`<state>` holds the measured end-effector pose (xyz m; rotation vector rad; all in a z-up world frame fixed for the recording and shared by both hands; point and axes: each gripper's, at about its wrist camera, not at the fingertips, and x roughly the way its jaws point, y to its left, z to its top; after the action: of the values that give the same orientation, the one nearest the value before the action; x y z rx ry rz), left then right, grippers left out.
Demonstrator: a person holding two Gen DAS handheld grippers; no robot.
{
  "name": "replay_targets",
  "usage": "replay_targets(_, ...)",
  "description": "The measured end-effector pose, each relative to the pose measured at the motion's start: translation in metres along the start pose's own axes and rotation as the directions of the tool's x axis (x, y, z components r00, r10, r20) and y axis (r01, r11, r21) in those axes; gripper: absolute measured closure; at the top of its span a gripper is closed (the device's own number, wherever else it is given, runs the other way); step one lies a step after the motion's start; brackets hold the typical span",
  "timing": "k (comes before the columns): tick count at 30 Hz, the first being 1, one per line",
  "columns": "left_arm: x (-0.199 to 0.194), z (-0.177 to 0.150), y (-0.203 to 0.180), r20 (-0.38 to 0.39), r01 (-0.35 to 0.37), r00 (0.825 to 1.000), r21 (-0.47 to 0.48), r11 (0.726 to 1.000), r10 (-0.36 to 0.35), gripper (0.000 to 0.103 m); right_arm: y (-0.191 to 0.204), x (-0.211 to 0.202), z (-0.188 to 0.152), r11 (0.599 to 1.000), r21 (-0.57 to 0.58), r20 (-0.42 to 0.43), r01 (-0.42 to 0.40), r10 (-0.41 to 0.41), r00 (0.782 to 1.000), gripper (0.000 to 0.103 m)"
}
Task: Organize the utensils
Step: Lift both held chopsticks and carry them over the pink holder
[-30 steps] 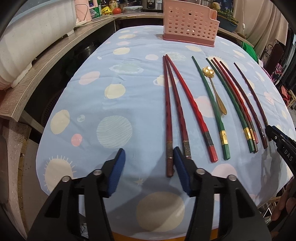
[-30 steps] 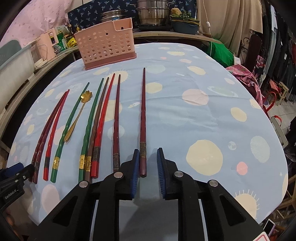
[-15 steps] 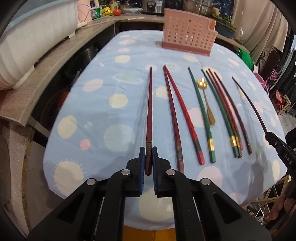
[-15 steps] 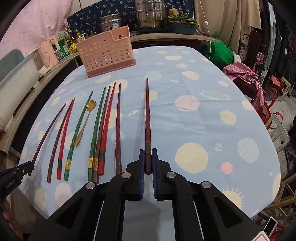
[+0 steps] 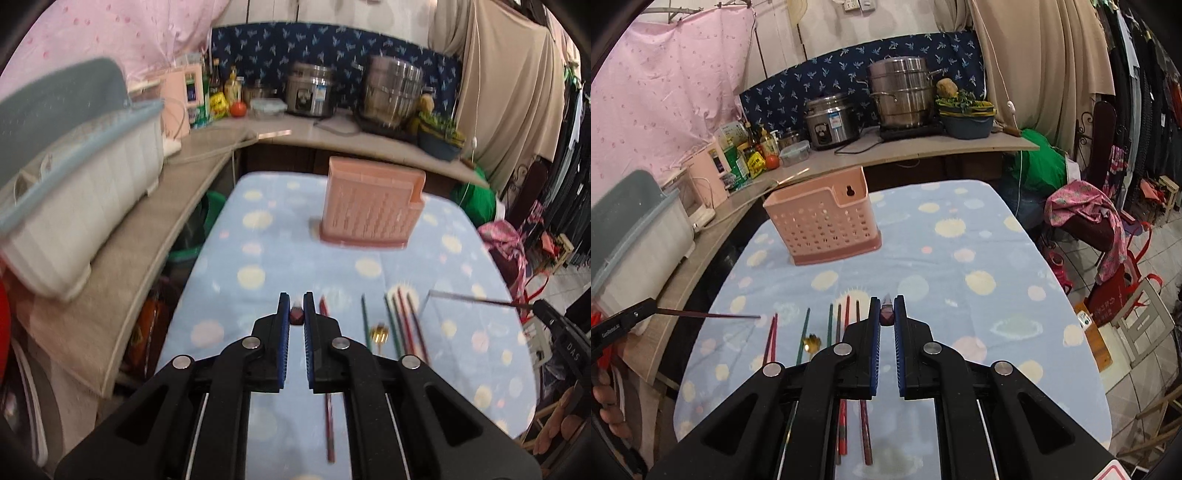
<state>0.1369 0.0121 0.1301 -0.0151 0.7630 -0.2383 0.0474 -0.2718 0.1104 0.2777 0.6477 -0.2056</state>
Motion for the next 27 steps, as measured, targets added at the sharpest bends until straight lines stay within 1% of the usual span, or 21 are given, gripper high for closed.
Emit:
replay_targets(2,-0.001,0.026,-0.004,0.034,0.010,0.999,0.001,1.000,-0.010,0.096,0.000,0.002,0.022,1.000,0.007,0.021,-0.022,0.022,1.000,0.096)
replay_targets(8,0.002,0.093,-0.015,0.100,0.047,0.994,0.004,0.999,-0.047,0.096,0.002,0.017,0.084,0.997,0.012,0.076,-0.077,0.076,0.994,0.096)
replay_targets(12,0.000,0.136,-0.024,0.161,0.083,0.984,-0.001,0.997,-0.081,0.096,0.008,0.024,0.125,0.993,0.008,0.140,-0.115,0.112,0.984,0.096)
replay_targets(16,-0.002,0.176,-0.034,0.235,0.107,0.966,0.000,0.994,-0.104,0.096,0.021,0.032,0.162,0.992,-0.017,0.210,-0.127,0.128,0.969,0.096)
replay_targets(19,0.001,0.200,-0.044,0.284,0.101,0.954,0.008,0.995,-0.099,0.096,0.030,0.042,0.187,0.991,-0.025,0.253,-0.132,0.134,0.958,0.096)
replay_targets(22,0.009,0.216,-0.051,0.317,0.092,0.944,0.012,0.996,-0.091,0.096,0.037,0.055,0.209,0.990,-0.021,0.271,-0.137,0.138,0.953,0.096)
replay_targets(24,0.019,0.222,-0.054,0.322,0.085,0.943,0.014,0.996,-0.085,0.096,0.040,0.065,0.220,0.990,-0.017,0.282,-0.140,0.139,0.949,0.096)
replay_targets(27,0.033,0.230,-0.057,0.326,0.084,0.941,0.015,0.996,-0.084,0.096,0.042,0.083,0.230,0.991,-0.014,0.273,-0.132,0.131,0.953,0.096)
